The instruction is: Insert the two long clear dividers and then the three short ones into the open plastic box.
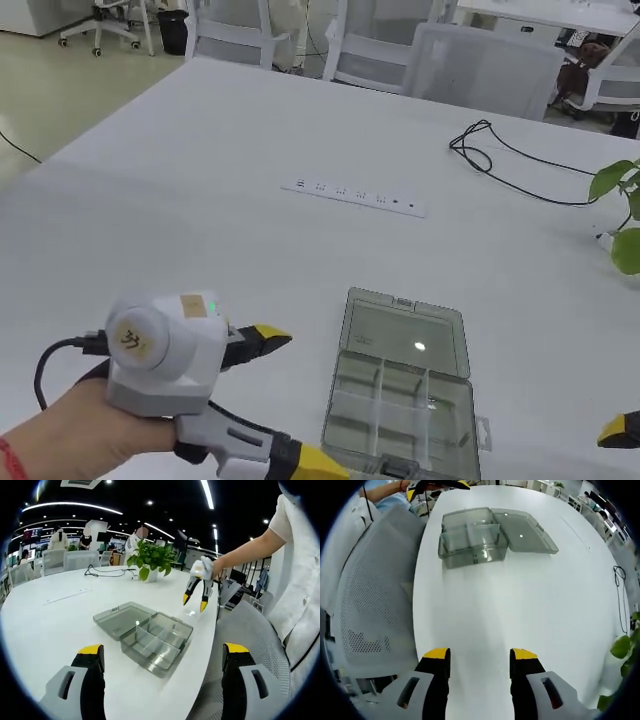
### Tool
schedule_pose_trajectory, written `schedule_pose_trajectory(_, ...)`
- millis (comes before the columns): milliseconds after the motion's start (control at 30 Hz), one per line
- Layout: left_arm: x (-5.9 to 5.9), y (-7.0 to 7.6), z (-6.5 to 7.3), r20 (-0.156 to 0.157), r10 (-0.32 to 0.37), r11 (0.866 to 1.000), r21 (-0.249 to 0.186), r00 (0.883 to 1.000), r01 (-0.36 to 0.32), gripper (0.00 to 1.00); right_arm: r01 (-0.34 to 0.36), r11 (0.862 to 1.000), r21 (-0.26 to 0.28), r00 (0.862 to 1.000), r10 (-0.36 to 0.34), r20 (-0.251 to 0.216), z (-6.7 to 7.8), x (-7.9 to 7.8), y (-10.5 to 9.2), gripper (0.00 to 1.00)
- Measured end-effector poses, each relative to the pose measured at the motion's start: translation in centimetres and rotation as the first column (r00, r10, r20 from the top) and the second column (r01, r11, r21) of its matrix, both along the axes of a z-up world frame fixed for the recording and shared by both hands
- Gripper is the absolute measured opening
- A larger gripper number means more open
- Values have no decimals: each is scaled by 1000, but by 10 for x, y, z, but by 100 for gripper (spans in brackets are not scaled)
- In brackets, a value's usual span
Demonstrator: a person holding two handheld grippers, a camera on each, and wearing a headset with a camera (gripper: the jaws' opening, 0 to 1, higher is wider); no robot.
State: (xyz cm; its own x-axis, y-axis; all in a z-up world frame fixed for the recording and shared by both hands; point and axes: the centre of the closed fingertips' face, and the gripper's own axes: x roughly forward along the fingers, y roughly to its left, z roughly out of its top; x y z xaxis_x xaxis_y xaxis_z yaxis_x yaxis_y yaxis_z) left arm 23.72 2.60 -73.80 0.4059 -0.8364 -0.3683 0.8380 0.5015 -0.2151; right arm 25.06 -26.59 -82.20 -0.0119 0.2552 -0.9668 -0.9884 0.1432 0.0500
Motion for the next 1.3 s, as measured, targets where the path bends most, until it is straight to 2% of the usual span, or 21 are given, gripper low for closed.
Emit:
schedule_pose_trajectory(33, 0, 0, 0, 0, 0, 1000, 1, 1000, 0, 100, -6, 1000, -25, 1000, 6, 0, -3, 0, -6, 49)
schedule_pose_trajectory(267, 0, 1, 0, -3, -2, 1000, 4, 1000, 2, 100, -25, 997, -74, 1000, 24, -10, -17, -5, -15, 47)
schedule_pose_trajectory(600, -2, 1, 0, -10, 2, 1000, -2, 1000, -2, 100, -33, 994, -104, 999, 33, 2, -34, 0, -33, 44)
schedule_pose_trajectory(633, -2, 1, 0, -11, 2, 1000, -1, 1000, -2, 100, -41, 993, -107, 999, 44, 20, -34, 4, -34, 42)
schedule_pose_trajectory(700, -3, 1, -1, -12, 0, 1000, 0, 1000, 0, 100, -28, 994, -107, 999, 31, 26, -34, 7, -34, 41)
schedule_pose_trajectory(767, -3, 2, -2, -13, 0, 1000, -1, 1000, 0, 100, -52, 992, -116, 997, 57, 42, -34, 9, -36, 39)
schedule_pose_trajectory(933, -2, 1, -1, -11, 0, 1000, -4, 1000, 0, 100, -51, 991, -124, 998, 56, 39, -34, 8, -36, 33)
schedule_pose_trajectory(1300, 0, 3, 0, -8, 5, 1000, -10, 1000, -6, 99, -58, 991, -121, 997, 65, 51, -32, 10, -34, 33)
